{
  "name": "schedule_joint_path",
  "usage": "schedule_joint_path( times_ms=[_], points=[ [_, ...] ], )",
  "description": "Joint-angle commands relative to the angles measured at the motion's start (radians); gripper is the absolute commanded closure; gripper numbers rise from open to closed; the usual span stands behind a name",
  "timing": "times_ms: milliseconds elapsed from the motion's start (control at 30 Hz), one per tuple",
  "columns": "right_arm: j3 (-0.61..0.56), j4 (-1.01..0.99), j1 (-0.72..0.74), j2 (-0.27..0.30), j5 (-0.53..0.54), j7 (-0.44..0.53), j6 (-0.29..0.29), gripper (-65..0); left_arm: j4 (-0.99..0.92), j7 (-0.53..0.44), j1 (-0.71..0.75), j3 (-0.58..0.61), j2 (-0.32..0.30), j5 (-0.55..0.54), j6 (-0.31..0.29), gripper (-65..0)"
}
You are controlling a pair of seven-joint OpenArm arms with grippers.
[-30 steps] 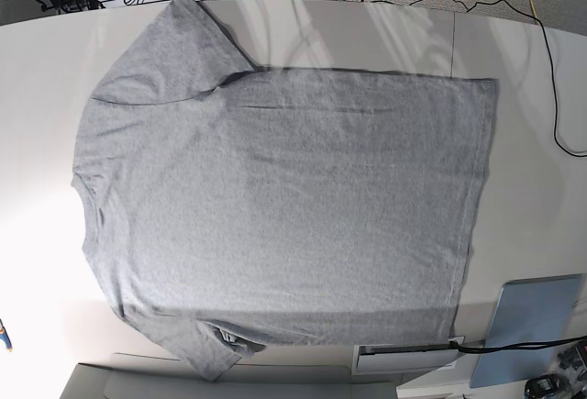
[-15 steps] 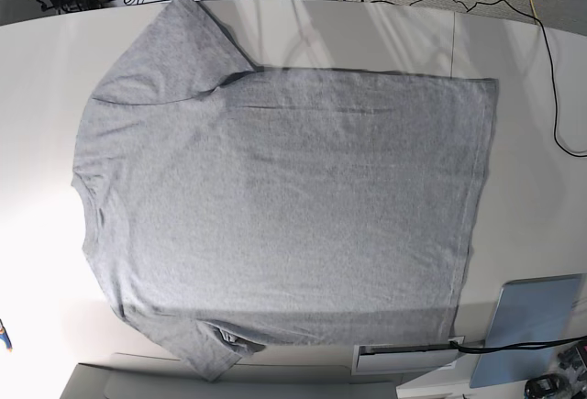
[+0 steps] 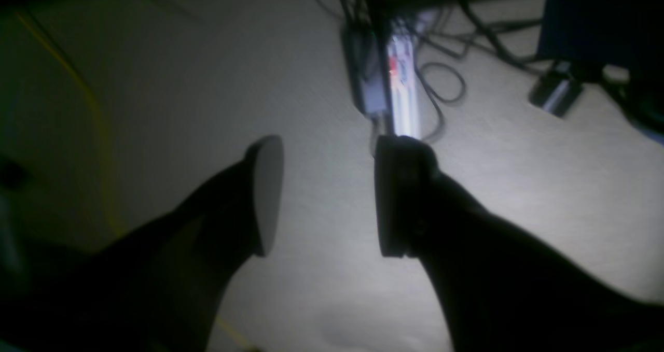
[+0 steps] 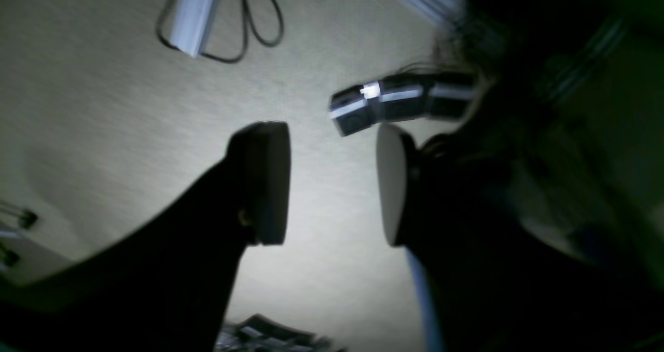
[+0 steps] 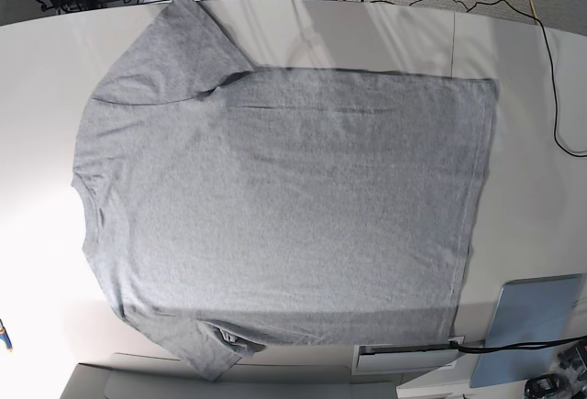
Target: Fold the T-shirt properly
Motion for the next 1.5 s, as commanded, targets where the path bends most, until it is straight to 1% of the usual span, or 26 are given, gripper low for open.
schedule_joint_path(
  times_ms=[0,67,167,233,367,433,467,600,633,733,767,867,933,1000,1067,1167,1267,1300,1367,1467],
  points=[
    [0.032,0.072,-0.041,0.014,0.01,0.001,-0.008,-27.1,0.063,-0.008,0.045,-0.005,-0.024,-0.005,-0.003,-29.8],
    [0.093,0.196,-0.087,0.014,0.01,-0.031,-0.008,-27.0,0.167,0.008,0.086,-0.005,-0.059,-0.005,0.003,-29.8],
    [0.188,0.357,-0.127,0.014,-0.01,-0.083,-0.007,-27.0,0.311,0.043,0.126,-0.005,-0.105,-0.003,0.072,-29.8],
    [0.242,0.446,-0.135,0.013,-0.029,-0.123,-0.005,-27.0,0.384,0.045,0.132,-0.005,-0.139,0.013,0.103,-29.8],
    [0.322,0.597,-0.134,0.014,-0.084,-0.176,-0.006,-27.0,0.494,0.046,0.116,-0.005,-0.227,0.098,0.112,-29.8],
    [0.354,0.666,-0.131,0.014,-0.111,-0.188,-0.005,-27.1,0.525,0.046,0.096,-0.005,-0.27,0.14,0.097,-29.8],
    [0.366,0.695,-0.128,0.014,-0.126,-0.204,-0.005,-27.1,0.533,0.043,0.082,-0.005,-0.289,0.159,0.077,-29.8],
    [0.385,0.772,-0.117,0.014,-0.219,-0.218,-0.004,-27.1,0.524,0.03,0.008,-0.005,-0.36,0.169,-0.045,-29.9],
    [0.385,0.782,-0.113,0.014,-0.236,-0.217,-0.004,-27.1,0.517,0.023,-0.01,-0.005,-0.38,0.168,-0.063,-29.9],
    [0.385,0.787,-0.101,0.013,-0.245,-0.215,-0.004,-27.1,0.475,-0.053,-0.062,-0.005,-0.434,0.169,-0.074,-29.9],
    [0.385,0.787,-0.099,0.013,-0.245,-0.216,-0.003,-27.1,0.458,-0.081,-0.08,-0.005,-0.45,0.169,-0.086,-29.9],
    [0.385,0.787,-0.093,0.013,-0.245,-0.226,-0.004,-27.1,0.401,-0.102,-0.135,-0.004,-0.497,0.168,-0.133,-29.9],
    [0.385,0.787,-0.093,0.013,-0.245,-0.223,-0.005,-27.1,0.365,-0.107,-0.163,-0.002,-0.528,0.166,-0.148,-29.9],
    [0.385,0.787,-0.093,0.013,-0.245,-0.222,-0.005,-27.1,0.328,-0.109,-0.186,0.018,-0.561,0.15,-0.141,-29.9],
    [0.385,0.787,-0.093,0.011,-0.245,-0.222,-0.004,-27.1,0.294,-0.108,-0.215,0.072,-0.592,0.15,-0.119,-29.9],
    [0.385,0.787,-0.093,0.011,-0.245,-0.222,-0.004,-27.1,0.245,-0.104,-0.28,0.199,-0.63,0.182,-0.057,-29.9],
    [0.385,0.787,-0.093,0.011,-0.245,-0.228,-0.004,-27.1,0.208,-0.055,-0.358,0.304,-0.634,0.218,0.027,-29.9],
    [0.385,0.787,-0.093,0.011,-0.245,-0.23,-0.004,-27.1,0.196,-0.037,-0.384,0.327,-0.635,0.217,0.037,-29.9],
    [0.385,0.787,-0.093,0.011,-0.245,-0.232,-0.004,-27.1,0.17,-0.029,-0.43,0.357,-0.635,0.217,0.034,-29.9],
    [0.385,0.787,-0.093,0.011,-0.246,-0.234,-0.004,-27.1,0.124,-0.028,-0.493,0.389,-0.635,0.194,-0.003,-29.9]
  ],
)
